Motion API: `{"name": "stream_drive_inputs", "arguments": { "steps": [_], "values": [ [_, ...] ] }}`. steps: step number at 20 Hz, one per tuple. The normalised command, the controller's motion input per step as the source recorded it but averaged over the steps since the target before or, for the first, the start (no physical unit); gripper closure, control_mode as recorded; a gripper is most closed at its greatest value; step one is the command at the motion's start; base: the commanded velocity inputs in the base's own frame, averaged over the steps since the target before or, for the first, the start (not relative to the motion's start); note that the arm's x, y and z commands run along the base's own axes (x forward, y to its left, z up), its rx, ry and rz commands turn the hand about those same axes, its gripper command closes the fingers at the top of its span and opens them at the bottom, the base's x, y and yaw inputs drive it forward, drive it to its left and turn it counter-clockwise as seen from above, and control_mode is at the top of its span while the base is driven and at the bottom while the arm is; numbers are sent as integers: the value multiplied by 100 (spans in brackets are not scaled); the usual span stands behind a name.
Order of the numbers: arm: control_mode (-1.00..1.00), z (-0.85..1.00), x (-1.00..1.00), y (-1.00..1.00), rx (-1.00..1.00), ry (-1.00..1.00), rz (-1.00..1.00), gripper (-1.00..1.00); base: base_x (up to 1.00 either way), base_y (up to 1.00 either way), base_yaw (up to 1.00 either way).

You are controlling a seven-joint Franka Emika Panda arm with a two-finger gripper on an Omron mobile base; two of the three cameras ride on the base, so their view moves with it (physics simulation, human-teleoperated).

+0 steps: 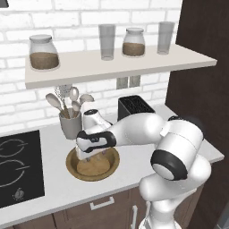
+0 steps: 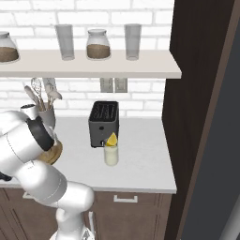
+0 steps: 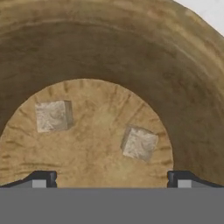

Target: Grab a lemon wedge from the fridge and one ice cube from the ice bowl, and put them in the glass of lemonade.

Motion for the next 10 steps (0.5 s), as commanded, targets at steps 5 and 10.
{"name": "stream_drive_inputs", "arguments": {
  "steps": [5,10],
  "values": [
    [-100,-6,0,0,12,0,-19,-100,0,0,0],
    [-100,-13,-2,0,11,-7,-18,-100,0,0,0]
  ]
}}
